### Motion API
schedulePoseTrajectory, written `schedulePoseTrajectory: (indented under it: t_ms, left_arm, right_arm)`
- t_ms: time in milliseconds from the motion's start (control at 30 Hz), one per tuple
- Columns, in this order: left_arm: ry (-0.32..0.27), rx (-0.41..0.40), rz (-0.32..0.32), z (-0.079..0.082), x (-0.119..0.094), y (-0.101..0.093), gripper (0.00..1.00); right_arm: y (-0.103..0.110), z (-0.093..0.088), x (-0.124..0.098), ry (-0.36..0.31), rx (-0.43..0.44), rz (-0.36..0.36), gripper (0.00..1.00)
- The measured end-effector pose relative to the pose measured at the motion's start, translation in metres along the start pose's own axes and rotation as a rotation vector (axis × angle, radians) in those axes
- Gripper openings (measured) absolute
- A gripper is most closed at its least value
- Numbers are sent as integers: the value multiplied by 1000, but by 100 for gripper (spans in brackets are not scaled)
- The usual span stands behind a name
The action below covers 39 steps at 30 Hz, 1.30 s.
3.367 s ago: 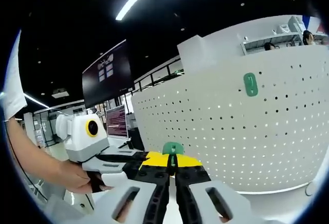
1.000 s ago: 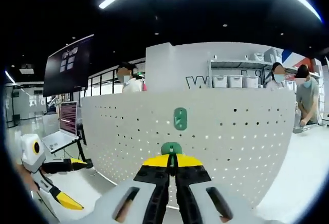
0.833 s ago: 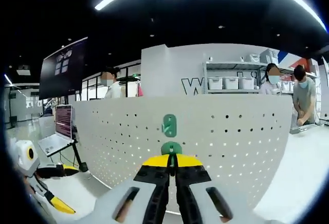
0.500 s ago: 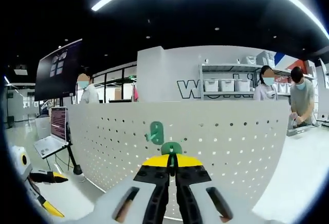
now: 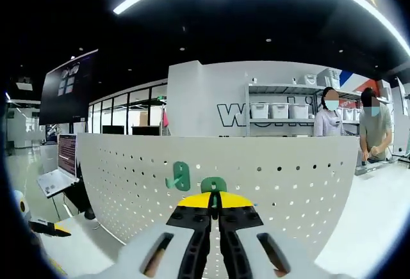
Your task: Insert the hook assembly into the mounting plate slot until the hook locks in place.
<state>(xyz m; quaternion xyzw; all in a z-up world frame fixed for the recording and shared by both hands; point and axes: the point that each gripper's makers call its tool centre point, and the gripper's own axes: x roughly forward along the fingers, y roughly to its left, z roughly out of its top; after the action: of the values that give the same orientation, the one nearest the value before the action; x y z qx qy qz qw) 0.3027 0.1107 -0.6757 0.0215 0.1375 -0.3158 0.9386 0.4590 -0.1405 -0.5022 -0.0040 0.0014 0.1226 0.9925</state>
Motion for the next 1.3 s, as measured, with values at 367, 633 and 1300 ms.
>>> schedulePoseTrajectory:
  t_ms: [367, 633, 1300]
  left_arm:
    - [12, -22, 9, -12, -7, -4, 86]
    - [7, -32, 17, -12, -11, -3, 86]
    - [25, -37, 23, -18, -11, 0, 86]
  right_arm:
    - [-3, 8, 11, -17, -21, -7, 1]
    - [-4, 12, 19, -32, -25, -17, 1]
    - [-5, 8, 33, -38, -1, -27, 1]
